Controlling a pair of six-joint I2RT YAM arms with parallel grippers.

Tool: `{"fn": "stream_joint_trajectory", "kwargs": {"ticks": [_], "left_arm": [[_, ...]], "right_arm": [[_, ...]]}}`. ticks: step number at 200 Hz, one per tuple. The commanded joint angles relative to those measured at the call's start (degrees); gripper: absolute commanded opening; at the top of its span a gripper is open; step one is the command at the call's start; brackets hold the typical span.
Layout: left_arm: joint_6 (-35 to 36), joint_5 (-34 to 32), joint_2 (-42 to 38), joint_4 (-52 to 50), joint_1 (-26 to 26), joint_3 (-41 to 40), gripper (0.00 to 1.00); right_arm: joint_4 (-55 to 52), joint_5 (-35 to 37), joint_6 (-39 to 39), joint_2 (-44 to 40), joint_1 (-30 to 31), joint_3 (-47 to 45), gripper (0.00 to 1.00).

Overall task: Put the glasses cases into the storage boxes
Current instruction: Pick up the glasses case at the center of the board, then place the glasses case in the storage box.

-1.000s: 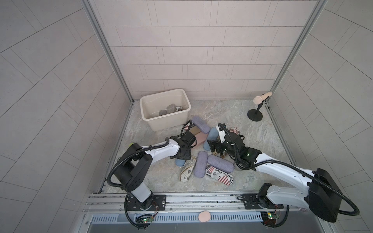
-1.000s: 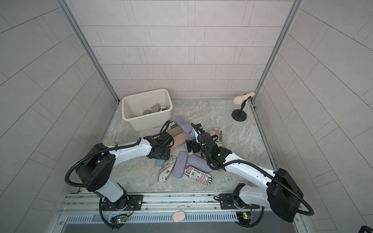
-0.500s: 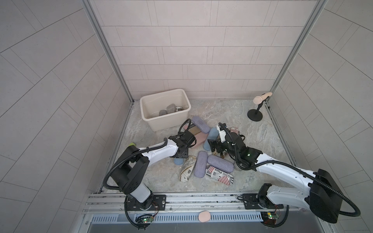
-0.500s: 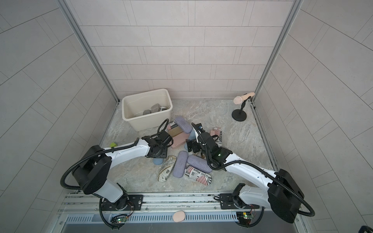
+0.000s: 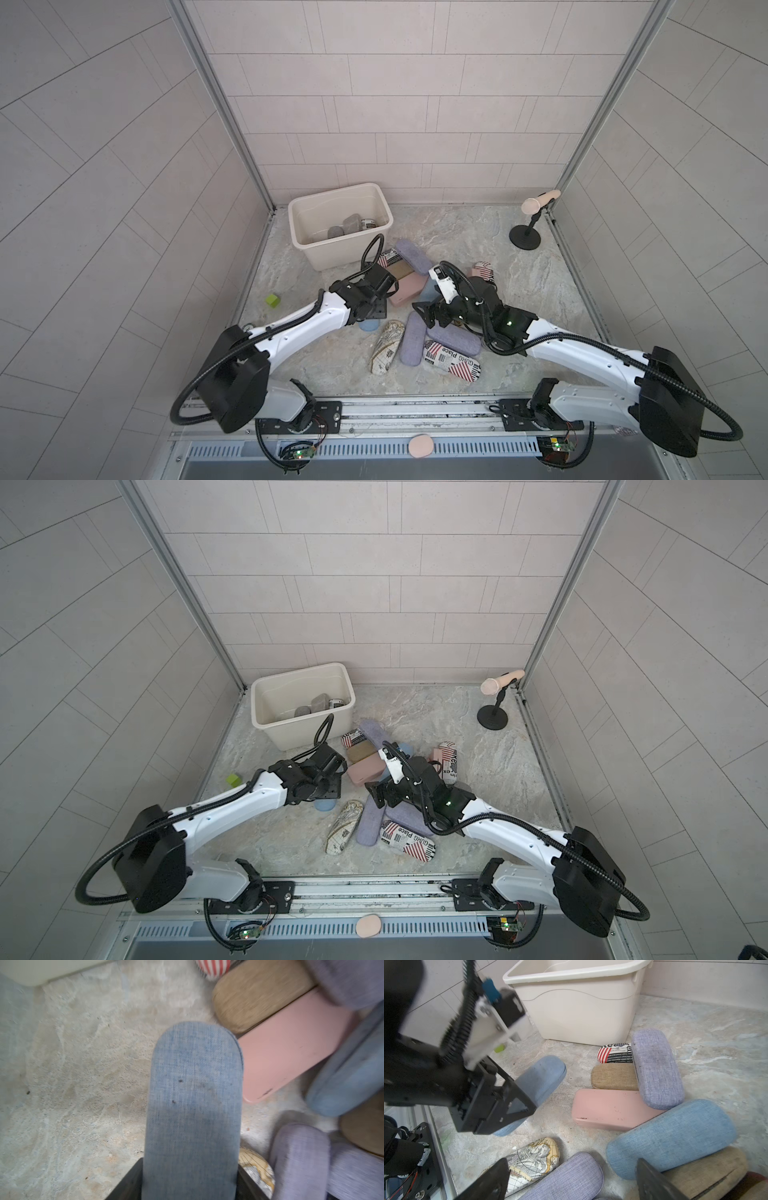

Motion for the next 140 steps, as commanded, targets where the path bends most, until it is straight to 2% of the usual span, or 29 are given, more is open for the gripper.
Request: {"fn": "stream_joint_trajectory", "kwargs": {"ticks": [1, 39, 76, 140], "left_arm": [[-0.2, -2.2, -5.6, 0.1, -0.1, 0.8, 0.61], [0.4, -4.8, -11.6, 1.7, 0.0, 0.1, 0.61], [1.3, -4.5, -14.4, 1.3, -0.1, 1.3, 0.61], [9.2, -10.8, -13.7, -4.0, 1.6, 11.1, 0.59]], "right_arm": [[1.1, -0.6, -0.9, -0.1, 0.0, -0.1, 0.96], [1.1, -0.1, -0.8, -0.5, 0.1, -0.2, 0.96], [1.3, 0.8, -0.6, 0.0, 0.0, -0.3, 0.96], [1.6, 2.6, -0.4, -0.9, 0.0, -0.9, 0.96]]}}
